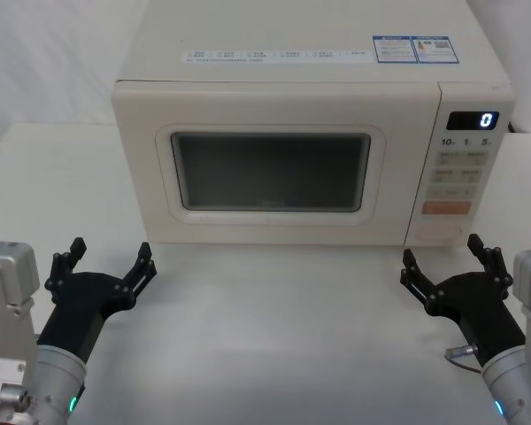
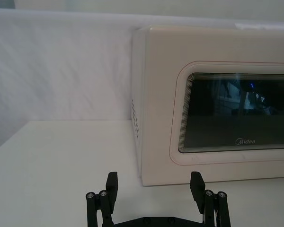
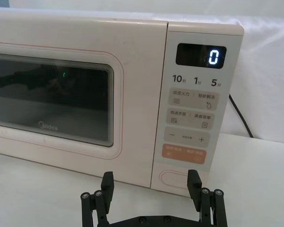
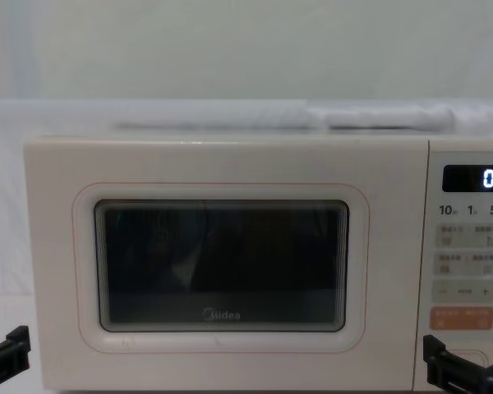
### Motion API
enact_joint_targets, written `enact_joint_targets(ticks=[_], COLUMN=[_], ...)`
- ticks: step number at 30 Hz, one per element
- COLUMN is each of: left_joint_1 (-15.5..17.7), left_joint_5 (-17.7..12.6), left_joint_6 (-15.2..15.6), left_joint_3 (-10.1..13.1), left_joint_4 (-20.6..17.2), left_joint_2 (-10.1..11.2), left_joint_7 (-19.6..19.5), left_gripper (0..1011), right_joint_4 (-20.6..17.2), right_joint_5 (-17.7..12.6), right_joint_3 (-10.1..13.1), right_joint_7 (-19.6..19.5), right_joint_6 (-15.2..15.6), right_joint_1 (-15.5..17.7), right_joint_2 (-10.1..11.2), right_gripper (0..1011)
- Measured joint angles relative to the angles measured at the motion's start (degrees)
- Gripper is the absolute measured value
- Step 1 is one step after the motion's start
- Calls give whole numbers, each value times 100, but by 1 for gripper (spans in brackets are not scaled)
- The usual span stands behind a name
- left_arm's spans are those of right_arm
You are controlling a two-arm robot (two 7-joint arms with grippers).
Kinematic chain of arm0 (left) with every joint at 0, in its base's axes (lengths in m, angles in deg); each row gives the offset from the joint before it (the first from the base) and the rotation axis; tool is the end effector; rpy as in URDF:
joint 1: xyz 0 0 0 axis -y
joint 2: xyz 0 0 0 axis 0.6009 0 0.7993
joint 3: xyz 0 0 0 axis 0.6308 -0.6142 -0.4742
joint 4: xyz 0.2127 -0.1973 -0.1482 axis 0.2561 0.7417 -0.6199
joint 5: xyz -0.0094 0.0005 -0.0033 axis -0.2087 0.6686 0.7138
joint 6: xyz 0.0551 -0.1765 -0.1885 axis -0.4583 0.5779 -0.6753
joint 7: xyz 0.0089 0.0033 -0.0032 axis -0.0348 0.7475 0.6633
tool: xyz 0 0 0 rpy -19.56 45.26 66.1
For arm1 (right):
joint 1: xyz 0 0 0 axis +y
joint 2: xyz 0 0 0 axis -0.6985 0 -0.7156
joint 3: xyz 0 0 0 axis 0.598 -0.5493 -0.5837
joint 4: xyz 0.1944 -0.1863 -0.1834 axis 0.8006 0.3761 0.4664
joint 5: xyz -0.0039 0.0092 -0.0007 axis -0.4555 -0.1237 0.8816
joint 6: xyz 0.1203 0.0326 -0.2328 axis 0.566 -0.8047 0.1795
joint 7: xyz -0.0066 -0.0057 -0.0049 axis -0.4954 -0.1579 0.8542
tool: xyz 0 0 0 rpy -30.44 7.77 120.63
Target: Press the button to open the microwave door with one hand; close the microwave door with the other hand.
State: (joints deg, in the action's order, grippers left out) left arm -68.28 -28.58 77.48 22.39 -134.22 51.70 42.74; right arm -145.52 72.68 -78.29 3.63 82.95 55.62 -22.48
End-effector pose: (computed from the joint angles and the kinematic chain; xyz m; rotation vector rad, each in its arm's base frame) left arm 0.1994 0.0508 -0.3184 -0.0380 0.0141 1.4461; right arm 0.2169 0.0188 -0.3313 -0.0028 -0.0889 -1.3020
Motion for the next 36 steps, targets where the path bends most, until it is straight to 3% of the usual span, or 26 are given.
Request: enact_joint_targets(ticks=[26, 29, 36], left_joint_1=[0, 0, 0], left_joint_5=[0, 0, 0], left_joint_6=[0, 0, 0], left_joint_3=[0, 0, 0], left_joint_4=[0, 0, 0], left_joint_2=[0, 0, 0], left_joint_7=[0, 0, 0], left_gripper=[1001, 1001, 1001], right_joint_4=[0, 0, 0], right_joint_5=[0, 0, 0], right_joint_3=[0, 0, 0], right_joint_7=[0, 0, 0], right_joint_6=[0, 0, 0], right_joint_1=[0, 0, 0], right_joint_2=[0, 0, 0], right_gripper=[1002, 968, 772])
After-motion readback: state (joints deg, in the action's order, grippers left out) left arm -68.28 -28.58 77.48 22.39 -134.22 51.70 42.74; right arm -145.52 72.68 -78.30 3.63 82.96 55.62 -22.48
